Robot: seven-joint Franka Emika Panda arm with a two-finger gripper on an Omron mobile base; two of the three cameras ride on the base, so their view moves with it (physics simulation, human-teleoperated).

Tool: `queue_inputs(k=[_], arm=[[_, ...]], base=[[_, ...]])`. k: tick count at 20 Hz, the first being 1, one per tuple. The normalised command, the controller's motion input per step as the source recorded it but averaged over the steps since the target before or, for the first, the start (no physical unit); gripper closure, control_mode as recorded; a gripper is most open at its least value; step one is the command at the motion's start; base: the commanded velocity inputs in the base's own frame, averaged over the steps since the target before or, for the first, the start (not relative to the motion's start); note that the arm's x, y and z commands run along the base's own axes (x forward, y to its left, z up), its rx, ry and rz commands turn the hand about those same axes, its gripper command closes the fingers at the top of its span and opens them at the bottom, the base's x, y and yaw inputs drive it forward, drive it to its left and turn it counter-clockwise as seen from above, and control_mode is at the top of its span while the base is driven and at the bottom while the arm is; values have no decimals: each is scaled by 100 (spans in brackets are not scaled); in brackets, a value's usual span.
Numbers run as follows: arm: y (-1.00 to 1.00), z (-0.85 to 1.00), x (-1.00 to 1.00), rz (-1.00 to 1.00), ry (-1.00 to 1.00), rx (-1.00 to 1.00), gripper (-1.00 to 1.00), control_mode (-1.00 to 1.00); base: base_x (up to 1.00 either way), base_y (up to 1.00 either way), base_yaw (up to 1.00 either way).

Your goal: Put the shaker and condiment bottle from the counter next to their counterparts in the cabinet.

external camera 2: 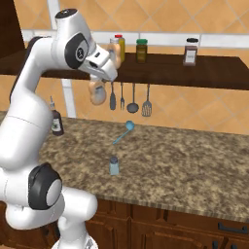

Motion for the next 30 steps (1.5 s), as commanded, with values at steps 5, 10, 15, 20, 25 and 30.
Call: queue_inputs(k=[5, 10, 15, 20, 25, 30], arm=[[-24, 45, 0, 0, -8, 0, 100, -100], [-24, 10, 0, 4, -20, -11, 100, -100], [-16, 0, 0, 9, -36, -20, 100, -100], [-3, 0, 7, 8, -13, -6, 100, -100], [-2, 9, 11, 5, 0, 0, 100, -100], [-24, 45, 11, 3, 0, 4, 100, -100]], base=[[0, 0, 0], [0, 0, 0], [0, 0, 0], [0, 0, 0], [0, 0, 0], [0, 0, 0]])
